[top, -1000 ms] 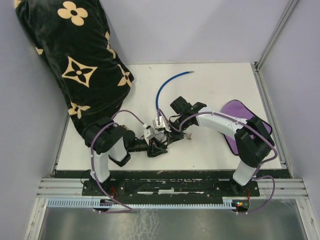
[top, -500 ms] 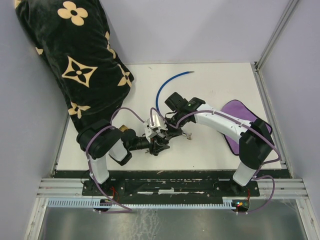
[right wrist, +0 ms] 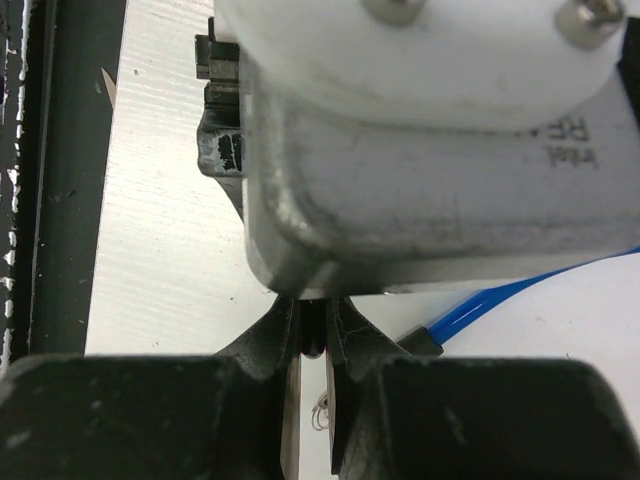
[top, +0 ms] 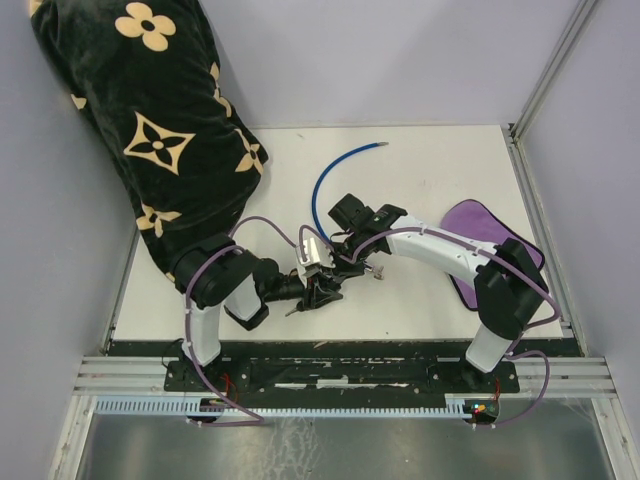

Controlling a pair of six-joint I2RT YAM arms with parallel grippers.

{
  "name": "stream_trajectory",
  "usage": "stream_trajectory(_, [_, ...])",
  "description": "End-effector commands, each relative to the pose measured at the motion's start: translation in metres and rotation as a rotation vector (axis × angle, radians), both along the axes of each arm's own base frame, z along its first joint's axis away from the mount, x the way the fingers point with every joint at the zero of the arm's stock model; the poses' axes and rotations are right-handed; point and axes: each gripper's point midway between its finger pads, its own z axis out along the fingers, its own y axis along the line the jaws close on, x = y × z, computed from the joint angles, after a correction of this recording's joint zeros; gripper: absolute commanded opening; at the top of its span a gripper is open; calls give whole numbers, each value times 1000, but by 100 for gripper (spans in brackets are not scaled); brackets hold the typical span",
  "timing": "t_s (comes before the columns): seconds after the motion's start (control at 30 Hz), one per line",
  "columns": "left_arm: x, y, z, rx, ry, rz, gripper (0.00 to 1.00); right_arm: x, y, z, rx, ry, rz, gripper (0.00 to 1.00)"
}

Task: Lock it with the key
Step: Lock the lock.

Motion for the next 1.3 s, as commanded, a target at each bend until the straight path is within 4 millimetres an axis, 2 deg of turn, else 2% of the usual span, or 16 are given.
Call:
stream_trajectory(0.0, [52,-7,49,-132,-248,151,3,-55,20,-13,51,187,110,2])
stream_trajectory(0.4, [42,-1,27,-75,-233,135,3,-84,14,-32,39,354,167,2])
stream_trajectory(0.7, [41,1,20,-58,-226,137,3,-89,17,-46,56,370,144,2])
stream_trajectory(0.9, [41,1,18,-57,-221,134,3,-89,28,-45,116,375,115,2])
stream_trajectory(1.03, [41,1,17,-56,-214,131,3,-85,40,-31,194,377,86,2])
stream_trajectory(1.13, [39,1,15,-56,-205,123,3,-74,51,-21,255,417,36,2])
stream_trajectory(1.27, [38,1,12,-50,-195,119,3,-81,53,-31,264,467,26,2])
